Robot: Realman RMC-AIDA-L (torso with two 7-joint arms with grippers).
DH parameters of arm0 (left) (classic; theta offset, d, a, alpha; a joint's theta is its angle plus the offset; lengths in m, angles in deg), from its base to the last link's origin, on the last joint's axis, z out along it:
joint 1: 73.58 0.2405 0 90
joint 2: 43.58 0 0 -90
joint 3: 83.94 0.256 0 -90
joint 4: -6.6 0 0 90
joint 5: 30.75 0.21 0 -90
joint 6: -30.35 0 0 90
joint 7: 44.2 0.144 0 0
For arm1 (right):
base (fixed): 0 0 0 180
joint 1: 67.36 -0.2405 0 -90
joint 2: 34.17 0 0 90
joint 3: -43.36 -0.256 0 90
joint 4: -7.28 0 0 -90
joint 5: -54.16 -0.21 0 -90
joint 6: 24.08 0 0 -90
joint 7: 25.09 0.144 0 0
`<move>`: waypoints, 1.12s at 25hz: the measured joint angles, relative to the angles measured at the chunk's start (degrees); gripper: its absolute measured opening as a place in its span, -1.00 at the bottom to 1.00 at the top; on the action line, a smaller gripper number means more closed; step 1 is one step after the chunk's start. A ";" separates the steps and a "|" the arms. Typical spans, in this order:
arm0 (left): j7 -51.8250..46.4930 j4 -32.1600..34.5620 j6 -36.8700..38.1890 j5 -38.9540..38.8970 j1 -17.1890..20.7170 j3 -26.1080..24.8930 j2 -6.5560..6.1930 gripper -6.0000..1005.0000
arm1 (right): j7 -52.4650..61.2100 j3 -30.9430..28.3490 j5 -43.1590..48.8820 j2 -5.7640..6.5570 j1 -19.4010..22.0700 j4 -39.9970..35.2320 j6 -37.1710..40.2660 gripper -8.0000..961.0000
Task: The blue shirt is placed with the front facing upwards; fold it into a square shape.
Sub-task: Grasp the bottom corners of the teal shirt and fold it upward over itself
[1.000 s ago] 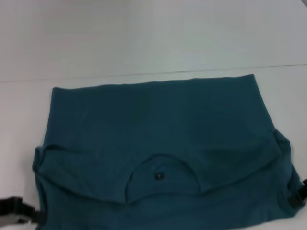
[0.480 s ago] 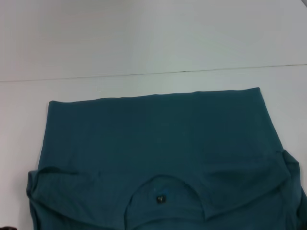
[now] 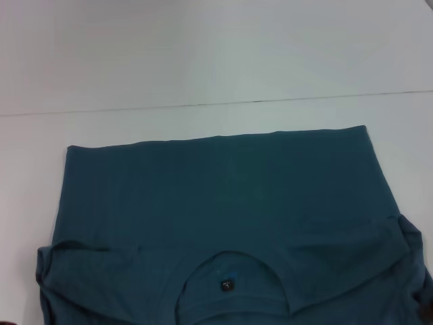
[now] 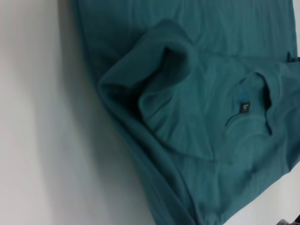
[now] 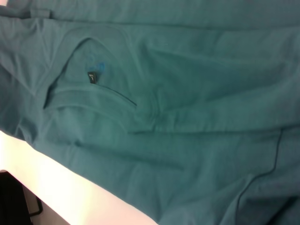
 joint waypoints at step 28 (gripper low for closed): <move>-7.27 -13.98 -24.78 -0.29 -18.86 -7.88 -7.62 -0.99 | 6.70 -11.41 -28.14 1.19 -4.95 5.41 -27.54 -0.95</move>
